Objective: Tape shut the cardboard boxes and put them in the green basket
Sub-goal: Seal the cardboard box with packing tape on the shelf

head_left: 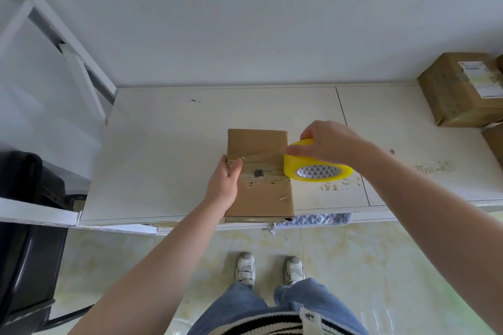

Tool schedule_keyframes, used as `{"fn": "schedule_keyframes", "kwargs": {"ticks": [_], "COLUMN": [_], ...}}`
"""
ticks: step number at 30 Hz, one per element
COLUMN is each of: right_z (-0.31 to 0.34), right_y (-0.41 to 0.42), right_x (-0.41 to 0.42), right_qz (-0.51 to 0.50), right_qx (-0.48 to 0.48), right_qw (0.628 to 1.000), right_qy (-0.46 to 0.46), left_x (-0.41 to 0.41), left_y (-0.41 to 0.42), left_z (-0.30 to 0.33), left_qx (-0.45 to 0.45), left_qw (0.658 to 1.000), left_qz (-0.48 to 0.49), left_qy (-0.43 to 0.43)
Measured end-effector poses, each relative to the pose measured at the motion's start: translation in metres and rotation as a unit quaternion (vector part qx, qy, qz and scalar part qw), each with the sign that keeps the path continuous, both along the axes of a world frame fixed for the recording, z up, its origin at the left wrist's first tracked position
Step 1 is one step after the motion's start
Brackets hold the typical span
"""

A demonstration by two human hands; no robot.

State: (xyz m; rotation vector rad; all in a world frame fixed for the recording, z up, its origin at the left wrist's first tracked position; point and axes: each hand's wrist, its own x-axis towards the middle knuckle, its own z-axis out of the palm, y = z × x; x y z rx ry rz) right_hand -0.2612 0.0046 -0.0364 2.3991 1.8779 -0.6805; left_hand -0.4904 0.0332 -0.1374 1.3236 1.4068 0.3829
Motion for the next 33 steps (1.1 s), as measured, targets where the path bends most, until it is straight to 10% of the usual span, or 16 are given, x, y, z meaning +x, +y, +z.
{"fn": "schedule_keyframes", "kwargs": {"ticks": [23,28,33], "right_z": [-0.065,-0.068,-0.07], "right_y": [-0.015,-0.013,-0.013], "right_x": [0.02,0.021,0.02], "right_qz": [-0.065,-0.064,-0.055], "right_qx": [-0.091,-0.09,-0.091], "right_qw": [0.994,0.994,0.994], "right_qy": [-0.008,-0.005,-0.021], "left_x": [-0.001,0.021,0.054], "left_y": [-0.004,-0.005,-0.003], "left_z": [-0.009,0.009,-0.003], "left_qx": [0.082,0.393,0.407], "left_qw": [0.989,0.847,0.776], "left_qz": [-0.045,-0.183,-0.346], "left_qy": [0.112,0.308,0.337]}}
